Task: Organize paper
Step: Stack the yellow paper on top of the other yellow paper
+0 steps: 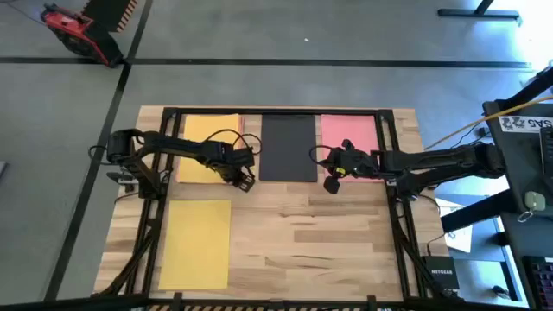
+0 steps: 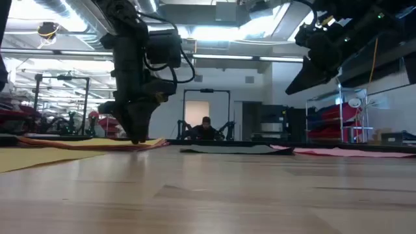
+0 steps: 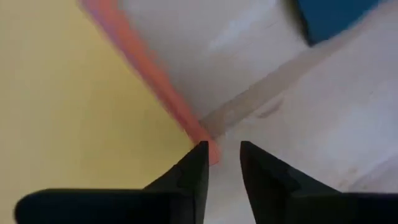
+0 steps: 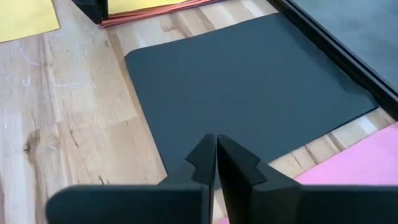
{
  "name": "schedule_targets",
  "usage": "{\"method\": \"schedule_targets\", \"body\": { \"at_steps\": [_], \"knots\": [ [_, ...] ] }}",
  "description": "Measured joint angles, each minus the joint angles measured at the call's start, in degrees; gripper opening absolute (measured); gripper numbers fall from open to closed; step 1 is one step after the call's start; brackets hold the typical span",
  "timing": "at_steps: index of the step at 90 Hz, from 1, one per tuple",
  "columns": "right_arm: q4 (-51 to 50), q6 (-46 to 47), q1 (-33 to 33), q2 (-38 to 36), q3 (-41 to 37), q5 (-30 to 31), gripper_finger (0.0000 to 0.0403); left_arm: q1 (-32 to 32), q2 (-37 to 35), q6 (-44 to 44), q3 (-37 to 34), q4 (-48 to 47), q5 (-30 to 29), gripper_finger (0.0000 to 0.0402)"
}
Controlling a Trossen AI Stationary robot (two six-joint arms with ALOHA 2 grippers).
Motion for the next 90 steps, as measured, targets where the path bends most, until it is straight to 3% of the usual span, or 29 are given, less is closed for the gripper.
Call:
{"method": "schedule_targets", "body": {
  "at_steps": [22,65,90],
  "knots": [
    [-0.17,-0.02,0.0,0.0,0.0,-0.09,0.0005,1.48,0.0,-2.71,0.0,-0.1,-3.36,0.0054],
    [-0.44,-0.07,0.0,0.0,0.0,-0.14,0.0005,3.36,0.0,-3.92,0.0,-0.25,-4.28,0.0129],
    [-1.22,-0.07,0.0,0.0,0.0,-0.15,0.0005,3.23,-0.06,-3.91,0.0,-3.56,-4.96,0.0152]
  ]
}}
